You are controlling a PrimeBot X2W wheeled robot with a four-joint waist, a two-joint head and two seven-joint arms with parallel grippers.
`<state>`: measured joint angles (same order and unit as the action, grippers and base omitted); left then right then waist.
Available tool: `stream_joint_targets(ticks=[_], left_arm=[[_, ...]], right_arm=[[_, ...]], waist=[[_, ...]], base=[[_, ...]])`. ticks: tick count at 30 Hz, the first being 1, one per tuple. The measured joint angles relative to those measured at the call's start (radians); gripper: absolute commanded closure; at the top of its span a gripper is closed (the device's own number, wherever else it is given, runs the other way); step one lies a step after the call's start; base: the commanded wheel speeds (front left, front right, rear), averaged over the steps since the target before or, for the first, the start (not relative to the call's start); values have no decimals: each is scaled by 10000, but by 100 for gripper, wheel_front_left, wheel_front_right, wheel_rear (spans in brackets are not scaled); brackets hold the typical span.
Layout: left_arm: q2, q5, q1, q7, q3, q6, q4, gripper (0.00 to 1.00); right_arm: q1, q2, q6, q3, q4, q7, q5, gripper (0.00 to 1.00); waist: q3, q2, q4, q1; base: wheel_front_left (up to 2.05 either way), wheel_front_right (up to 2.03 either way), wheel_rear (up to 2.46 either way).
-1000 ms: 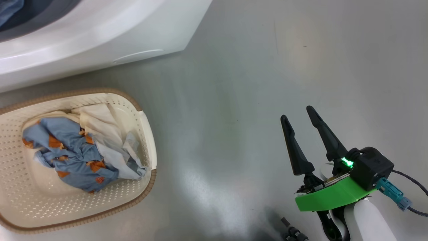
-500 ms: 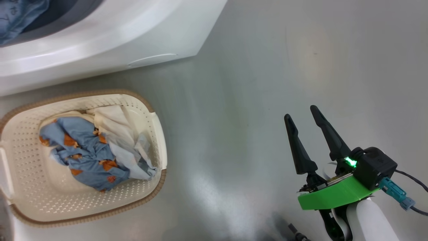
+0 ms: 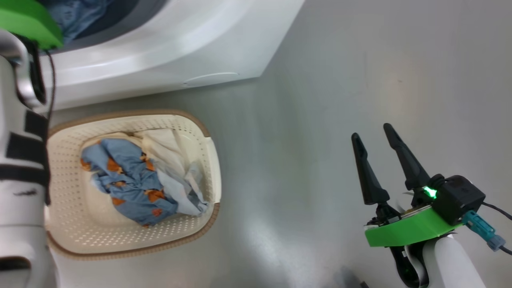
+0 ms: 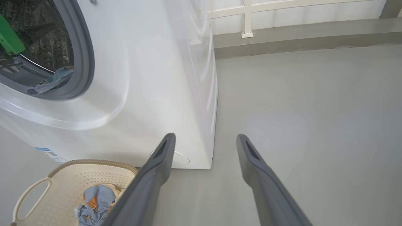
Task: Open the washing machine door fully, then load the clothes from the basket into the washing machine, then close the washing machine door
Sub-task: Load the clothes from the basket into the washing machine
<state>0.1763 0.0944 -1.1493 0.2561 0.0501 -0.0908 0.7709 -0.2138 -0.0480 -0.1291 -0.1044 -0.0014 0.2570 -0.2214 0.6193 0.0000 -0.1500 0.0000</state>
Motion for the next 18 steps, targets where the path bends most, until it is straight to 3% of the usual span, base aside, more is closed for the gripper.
stream_joint_targets(ticks=[9, 18], left_arm=[[-407, 84, 1176, 2, 232, 88, -1118, 0], [-516, 397, 3424, 4, 439, 357, -2871, 0]], right_arm=[[58, -8, 0, 399, -29, 0, 52, 0], [221, -13, 0, 671, -46, 0, 353, 0]], waist=[[-353, 0, 514, 0], [-838, 0, 999, 0]], base=[[0, 0, 0], [0, 0, 0]])
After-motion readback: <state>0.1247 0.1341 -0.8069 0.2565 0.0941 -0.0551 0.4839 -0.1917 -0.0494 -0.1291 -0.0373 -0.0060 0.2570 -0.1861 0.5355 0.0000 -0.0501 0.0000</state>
